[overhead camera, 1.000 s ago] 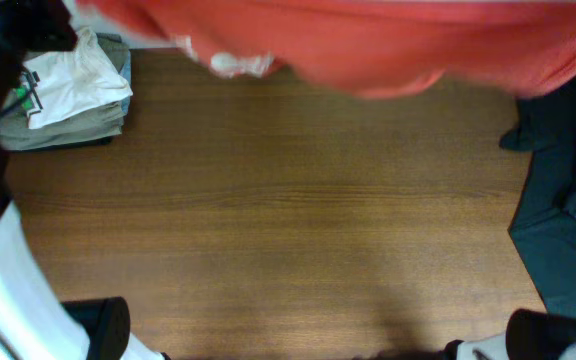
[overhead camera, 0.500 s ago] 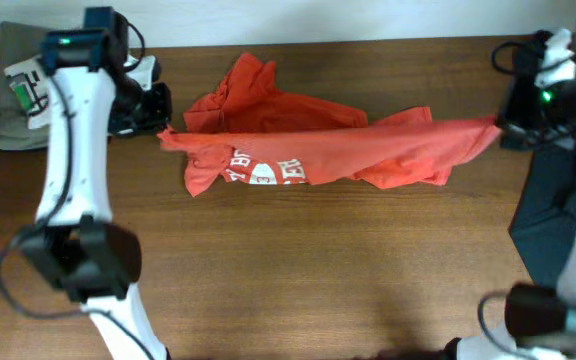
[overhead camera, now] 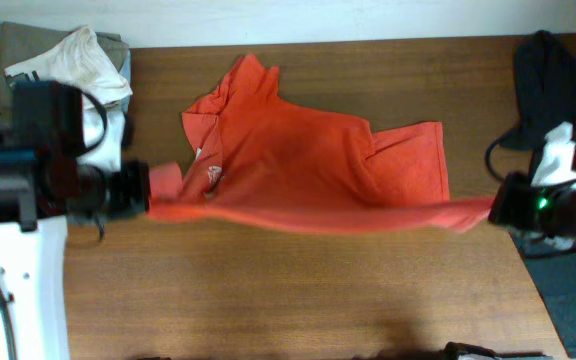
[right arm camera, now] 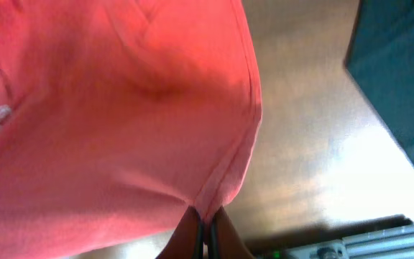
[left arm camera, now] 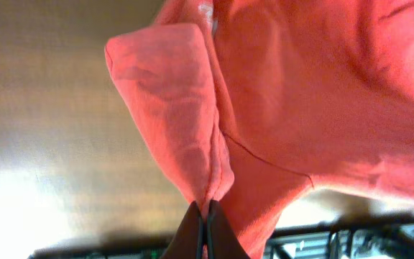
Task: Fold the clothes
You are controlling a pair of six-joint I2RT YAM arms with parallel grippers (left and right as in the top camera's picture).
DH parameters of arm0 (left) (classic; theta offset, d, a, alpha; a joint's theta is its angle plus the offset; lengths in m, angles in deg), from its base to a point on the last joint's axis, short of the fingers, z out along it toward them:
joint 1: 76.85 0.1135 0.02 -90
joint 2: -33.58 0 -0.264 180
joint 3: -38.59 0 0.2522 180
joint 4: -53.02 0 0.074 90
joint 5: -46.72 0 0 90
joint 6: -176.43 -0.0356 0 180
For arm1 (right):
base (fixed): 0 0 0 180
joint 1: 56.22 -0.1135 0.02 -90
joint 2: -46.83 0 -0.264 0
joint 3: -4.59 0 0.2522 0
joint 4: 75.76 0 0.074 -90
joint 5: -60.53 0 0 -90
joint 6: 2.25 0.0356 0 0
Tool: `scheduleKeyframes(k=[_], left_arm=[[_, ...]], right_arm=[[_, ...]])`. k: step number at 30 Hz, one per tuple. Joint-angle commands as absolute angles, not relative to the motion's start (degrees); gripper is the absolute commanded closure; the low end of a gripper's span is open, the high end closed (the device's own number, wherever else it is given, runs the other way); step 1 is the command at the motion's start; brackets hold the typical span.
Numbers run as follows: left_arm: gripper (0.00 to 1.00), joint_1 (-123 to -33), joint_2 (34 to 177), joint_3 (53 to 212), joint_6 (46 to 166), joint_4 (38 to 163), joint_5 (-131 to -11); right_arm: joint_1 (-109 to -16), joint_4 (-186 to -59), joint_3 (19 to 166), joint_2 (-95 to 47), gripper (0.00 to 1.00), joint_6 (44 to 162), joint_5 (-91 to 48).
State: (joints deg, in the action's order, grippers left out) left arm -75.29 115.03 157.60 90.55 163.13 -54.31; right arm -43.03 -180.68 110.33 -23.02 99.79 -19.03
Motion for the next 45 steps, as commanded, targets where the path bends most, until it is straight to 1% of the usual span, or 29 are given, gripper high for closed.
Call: scheduleKeyframes(k=[1, 4, 7, 8, 9, 12, 13, 14, 15, 16, 17, 18, 20, 23, 24, 25, 27, 28, 29, 30, 31, 34, 36, 40, 45], left_arm=[[0.99, -75.35, 107.09, 143.66, 91.95, 161.6, -54.03], [0.99, -75.35, 101.1, 134.22, 96.41, 159.4, -54.92], [0.99, -75.35, 95.88, 127.97, 97.13, 156.79, -59.66], [0.99, -75.35, 94.81, 126.55, 97.15, 156.6, -60.12], [0.99, -75.35, 93.65, 124.84, 97.13, 156.55, -60.1], [0.99, -75.35, 92.4, 121.87, 97.57, 156.62, -60.32], [0.96, -75.35, 92.32, 120.54, 97.55, 156.62, -60.47], [0.78, -75.35, 92.32, 119.66, 97.55, 156.44, -60.43], [0.63, -75.35, 92.4, 118.74, 97.52, 155.79, -60.21], [0.44, -75.35, 92.49, 118.2, 97.52, 154.74, -59.69], [0.29, -75.35, 92.62, 117.91, 97.55, 153.36, -58.88], [0.25, -75.35, 92.8, 117.91, 97.55, 151.55, -58.16], [0.23, -75.31, 93.15, 117.91, 99.49, 145.43, -58.09], [0.23, -75.31, 94.22, 117.91, 100.63, 135.77, -57.54], [0.29, -75.31, 94.94, 117.91, 101.0, 133.39, -56.91], [0.48, -75.31, 95.9, 117.91, 101.02, 131.46, -56.47], [0.78, -75.35, 99.46, 117.91, 101.0, 127.79, -56.36], [0.87, -75.35, 101.58, 117.91, 100.98, 126.5, -56.36], [0.97, -75.35, 103.86, 117.91, 100.95, 125.32, -56.47], [0.99, -75.38, 107.2, 117.91, 100.89, 123.68, -56.58], [0.99, -75.35, 109.71, 117.91, 100.23, 122.39, -57.04], [0.99, -76.18, 118.72, 117.91, 95.58, 116.01, -60.28], [0.99, -77.25, 125.67, 117.91, 95.77, 112.38, -60.26], [0.99, -77.6, 132.84, 117.91, 95.75, 109.74, -60.01], [0.99, -77.6, 138.96, 117.91, 95.8, 109.08, -60.06]], right_arm=[[-42.64, -178.32, 98.81, -15.74, 0.96, 103.55, -19.77], [-42.64, -177.59, 92.65, -9.01, 0.96, 109.01, -23.62], [-42.64, -176.17, 93.15, -2.12, 0.96, 112.73, -29.89], [-42.64, -175.1, 93.57, -0.09, 0.95, 112.73, -30.88], [-42.64, -174.23, 93.81, 1.42, 0.91, 112.73, -31.64], [-42.64, -173.64, 93.85, 1.96, 0.87, 112.73, -31.95], [-42.64, -173.66, 93.85, 1.09, 0.77, 112.73, -32.25], [-42.64, -173.68, 93.85, -0.09, 0.52, 112.7, -32.87], [-42.64, -173.7, 93.85, -1.62, 0.12, 112.7, -33.57], [-42.64, -173.68, 93.83, -2.54, 0.01, 112.7, -33.65], [-42.64, -173.46, 93.85, -3.96, 0.01, 112.73, -33.59], [-42.64, -172.96, 93.85, -5.6, 0.01, 112.73, -33.59], [-42.64, -170.43, 93.9, -9.25, 0.01, 111.65, -31.69], [-42.66, -167.43, 93.92, -15.02, 0.01, 105.8, -24.41], [-42.66, -166.62, 93.9, -17.2, 0.01, 104.33, -22.05], [-42.66, -165.88, 93.9, -19.52, 0.01, 103.28, -20.47], [-42.66, -164.68, 93.9, -23.63, 0.01, 102.96, -19.69], [-42.7, -164.07, 93.9, -25.84, 0.0, 102.96, -19.69], [-42.68, -163.37, 93.9, -28.05, 0.11, 102.96, -19.69], [-42.7, -162.27, 93.9, -30.91, 0.25, 102.98, -19.53], [-42.7, -161.29, 93.9, -32.98, 0.41, 102.98, -19.42], [-42.7, -157.55, 93.9, -40.11, 0.7, 102.98, -17.92], [-42.7, -155.28, 93.9, -45.33, 0.84, 102.98, -15.53], [-42.7, -153.7, 93.9, -50.78, 0.86, 102.96, -15.08], [-42.7, -152.04, 93.9, -53.64, 0.86, 102.98, -15.08]])
